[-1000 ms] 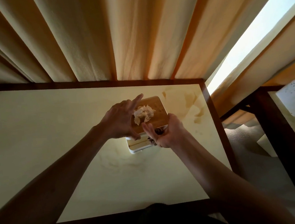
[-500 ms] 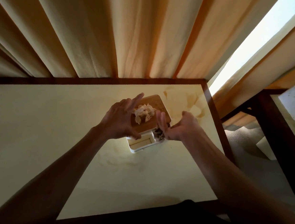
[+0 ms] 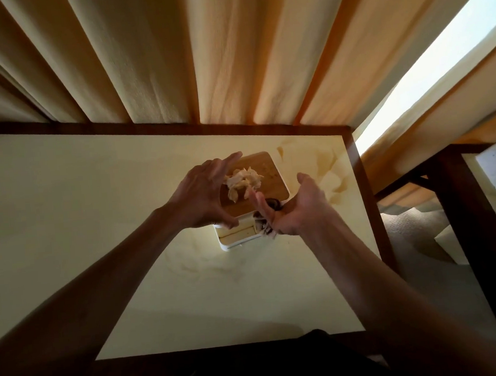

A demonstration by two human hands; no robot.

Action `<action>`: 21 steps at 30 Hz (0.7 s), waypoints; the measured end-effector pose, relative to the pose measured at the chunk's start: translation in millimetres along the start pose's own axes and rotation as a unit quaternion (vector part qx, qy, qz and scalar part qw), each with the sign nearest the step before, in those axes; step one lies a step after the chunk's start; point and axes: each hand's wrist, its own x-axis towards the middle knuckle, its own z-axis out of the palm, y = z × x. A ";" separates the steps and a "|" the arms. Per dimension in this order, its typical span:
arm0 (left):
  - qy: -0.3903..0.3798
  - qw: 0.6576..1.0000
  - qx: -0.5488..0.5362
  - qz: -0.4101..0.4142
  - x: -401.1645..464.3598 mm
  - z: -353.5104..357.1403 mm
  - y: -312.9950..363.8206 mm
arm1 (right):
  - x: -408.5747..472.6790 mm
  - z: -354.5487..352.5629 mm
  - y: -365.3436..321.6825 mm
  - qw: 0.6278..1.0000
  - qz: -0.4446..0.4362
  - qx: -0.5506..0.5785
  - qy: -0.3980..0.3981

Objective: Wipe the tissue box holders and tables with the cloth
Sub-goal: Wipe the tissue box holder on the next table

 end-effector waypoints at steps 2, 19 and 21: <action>0.000 1.000 -0.002 0.002 -1.3 -0.2 1.8 | 8.0 -0.6 8.9 0.999 -0.013 -0.026 0.014; 0.003 1.000 0.008 -0.003 2.0 2.4 0.6 | -7.8 -14.9 -0.7 0.972 -0.005 -0.233 -0.034; 0.008 1.000 0.000 -0.006 1.3 2.5 1.6 | -4.7 -14.1 3.6 0.972 -0.004 -0.235 -0.030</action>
